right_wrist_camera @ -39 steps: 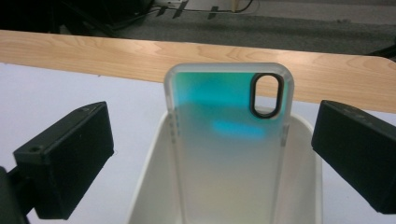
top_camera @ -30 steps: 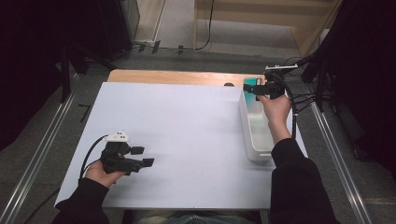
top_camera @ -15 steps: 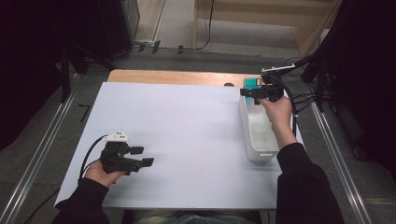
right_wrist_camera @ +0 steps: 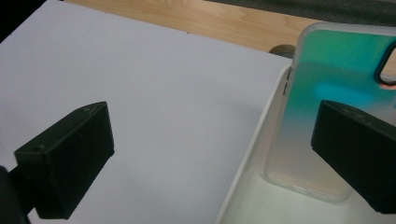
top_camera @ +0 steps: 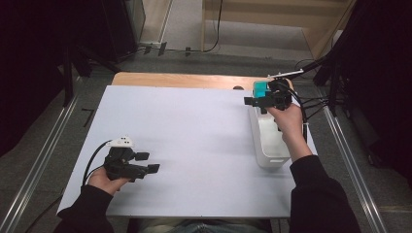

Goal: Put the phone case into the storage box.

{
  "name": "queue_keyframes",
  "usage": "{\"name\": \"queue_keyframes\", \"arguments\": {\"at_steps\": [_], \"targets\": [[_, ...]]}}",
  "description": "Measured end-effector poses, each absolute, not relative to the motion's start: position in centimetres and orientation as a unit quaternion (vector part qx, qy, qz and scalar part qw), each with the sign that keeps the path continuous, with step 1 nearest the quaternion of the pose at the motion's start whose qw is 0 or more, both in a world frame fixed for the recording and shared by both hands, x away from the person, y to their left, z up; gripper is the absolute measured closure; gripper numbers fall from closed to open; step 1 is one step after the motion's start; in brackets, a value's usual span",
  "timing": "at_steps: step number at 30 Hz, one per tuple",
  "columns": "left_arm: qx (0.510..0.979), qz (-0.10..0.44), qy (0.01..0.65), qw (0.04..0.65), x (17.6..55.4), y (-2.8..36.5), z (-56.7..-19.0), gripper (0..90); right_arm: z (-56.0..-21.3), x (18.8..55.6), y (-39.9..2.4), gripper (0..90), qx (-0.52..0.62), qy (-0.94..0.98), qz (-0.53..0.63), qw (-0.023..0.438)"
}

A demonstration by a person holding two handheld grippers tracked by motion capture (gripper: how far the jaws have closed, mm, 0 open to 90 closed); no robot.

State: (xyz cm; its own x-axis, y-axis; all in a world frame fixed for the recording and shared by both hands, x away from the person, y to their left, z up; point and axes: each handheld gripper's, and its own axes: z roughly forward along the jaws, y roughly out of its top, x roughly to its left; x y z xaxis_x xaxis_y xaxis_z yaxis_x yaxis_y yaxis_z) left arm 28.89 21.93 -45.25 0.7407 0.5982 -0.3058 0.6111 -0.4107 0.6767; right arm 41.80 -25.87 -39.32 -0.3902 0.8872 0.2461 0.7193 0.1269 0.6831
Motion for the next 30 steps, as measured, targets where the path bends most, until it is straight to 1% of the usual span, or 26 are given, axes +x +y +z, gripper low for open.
{"name": "queue_keyframes", "arguments": {"at_steps": [16, 19, 30], "targets": [[0.840, -0.009, 0.363, 0.404, 28.9, 22.1, -45.2, 29.2, -39.2, 39.8, -24.5, 0.0, 0.520, 0.757, 0.385, 0.090], [0.839, -0.009, 0.363, 0.405, 29.0, 22.0, -45.2, 29.2, -39.3, 39.3, -24.2, 0.0, 0.513, 0.761, 0.386, 0.096], [0.842, -0.008, 0.361, 0.402, 29.0, 22.1, -45.3, 29.2, -39.2, 37.6, -23.3, 0.0, 0.491, 0.770, 0.398, 0.087]]}}
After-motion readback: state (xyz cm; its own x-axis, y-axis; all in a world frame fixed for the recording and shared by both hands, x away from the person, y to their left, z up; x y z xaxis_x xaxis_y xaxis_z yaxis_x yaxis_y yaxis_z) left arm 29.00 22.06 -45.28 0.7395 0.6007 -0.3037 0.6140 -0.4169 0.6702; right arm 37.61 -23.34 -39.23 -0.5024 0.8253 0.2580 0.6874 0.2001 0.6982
